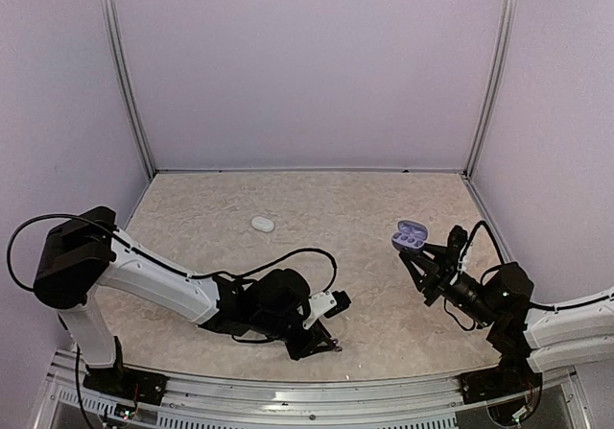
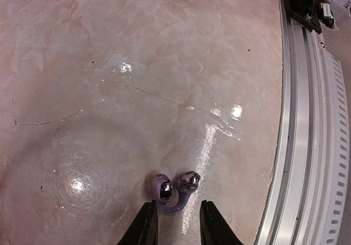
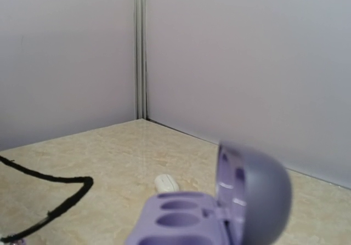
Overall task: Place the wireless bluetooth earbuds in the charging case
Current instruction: Pick up the right earbud from the center of the board.
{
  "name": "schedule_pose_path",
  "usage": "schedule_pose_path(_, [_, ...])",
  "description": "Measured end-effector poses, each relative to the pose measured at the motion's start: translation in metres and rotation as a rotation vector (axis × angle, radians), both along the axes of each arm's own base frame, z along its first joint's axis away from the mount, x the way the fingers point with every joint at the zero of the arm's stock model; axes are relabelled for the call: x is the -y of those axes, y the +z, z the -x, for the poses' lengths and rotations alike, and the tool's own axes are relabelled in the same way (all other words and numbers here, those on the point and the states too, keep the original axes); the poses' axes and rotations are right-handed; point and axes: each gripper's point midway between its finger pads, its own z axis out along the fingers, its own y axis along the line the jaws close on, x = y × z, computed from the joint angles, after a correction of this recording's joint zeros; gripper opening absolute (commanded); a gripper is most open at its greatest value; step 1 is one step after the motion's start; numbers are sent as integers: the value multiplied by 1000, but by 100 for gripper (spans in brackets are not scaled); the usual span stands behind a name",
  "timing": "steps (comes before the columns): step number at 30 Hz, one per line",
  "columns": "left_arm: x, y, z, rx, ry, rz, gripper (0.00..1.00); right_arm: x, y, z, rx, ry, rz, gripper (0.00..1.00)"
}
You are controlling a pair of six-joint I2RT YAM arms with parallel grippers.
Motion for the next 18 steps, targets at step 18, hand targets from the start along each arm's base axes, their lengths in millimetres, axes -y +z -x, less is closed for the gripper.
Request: schedule_pose_path(18, [8, -20, -14, 51, 28, 5, 6, 3, -4, 2, -3, 1, 5, 0])
